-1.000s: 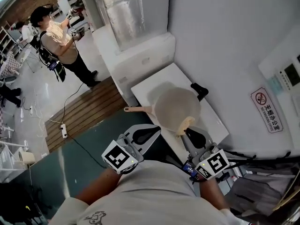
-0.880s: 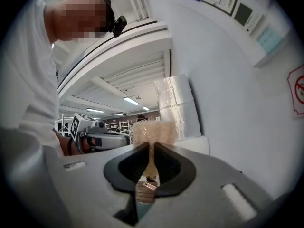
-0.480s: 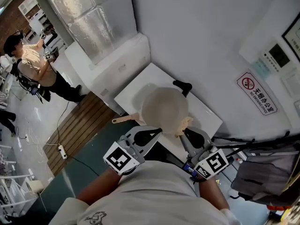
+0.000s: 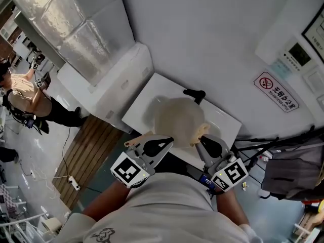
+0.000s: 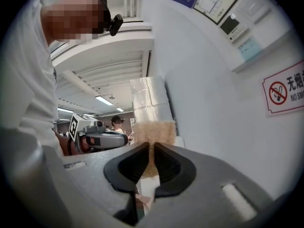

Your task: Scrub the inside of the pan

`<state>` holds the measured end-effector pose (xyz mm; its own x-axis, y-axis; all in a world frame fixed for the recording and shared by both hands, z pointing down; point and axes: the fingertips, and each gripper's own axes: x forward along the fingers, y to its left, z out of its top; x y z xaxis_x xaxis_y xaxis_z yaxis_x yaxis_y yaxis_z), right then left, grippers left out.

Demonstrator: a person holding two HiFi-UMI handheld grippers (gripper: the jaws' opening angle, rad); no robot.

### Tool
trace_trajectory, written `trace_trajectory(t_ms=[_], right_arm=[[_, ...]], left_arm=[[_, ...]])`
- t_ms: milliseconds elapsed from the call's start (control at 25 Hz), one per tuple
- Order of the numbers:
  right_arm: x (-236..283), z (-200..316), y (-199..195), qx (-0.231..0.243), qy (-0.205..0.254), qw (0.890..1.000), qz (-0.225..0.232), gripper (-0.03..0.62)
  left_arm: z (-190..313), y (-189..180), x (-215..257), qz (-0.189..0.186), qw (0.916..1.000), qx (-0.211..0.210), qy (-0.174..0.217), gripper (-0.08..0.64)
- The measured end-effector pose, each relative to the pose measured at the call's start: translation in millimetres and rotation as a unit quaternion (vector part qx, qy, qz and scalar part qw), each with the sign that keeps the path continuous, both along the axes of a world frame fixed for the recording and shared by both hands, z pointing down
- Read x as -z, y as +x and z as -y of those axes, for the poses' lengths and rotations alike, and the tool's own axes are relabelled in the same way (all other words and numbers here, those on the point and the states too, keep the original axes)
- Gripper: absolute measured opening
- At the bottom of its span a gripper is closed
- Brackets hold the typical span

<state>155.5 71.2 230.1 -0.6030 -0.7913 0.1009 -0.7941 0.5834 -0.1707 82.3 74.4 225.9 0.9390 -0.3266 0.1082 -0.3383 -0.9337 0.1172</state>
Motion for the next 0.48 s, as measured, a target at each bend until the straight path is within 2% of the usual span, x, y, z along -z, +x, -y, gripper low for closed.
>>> trace_trajectory(t_ms=[480], right_arm=[[-5,33,-56,-0.089,-0.008,0.996,-0.009,0.037]], left_arm=[[45,-72,6,-0.011,0.9966,-0.081,0.008,-0.002]])
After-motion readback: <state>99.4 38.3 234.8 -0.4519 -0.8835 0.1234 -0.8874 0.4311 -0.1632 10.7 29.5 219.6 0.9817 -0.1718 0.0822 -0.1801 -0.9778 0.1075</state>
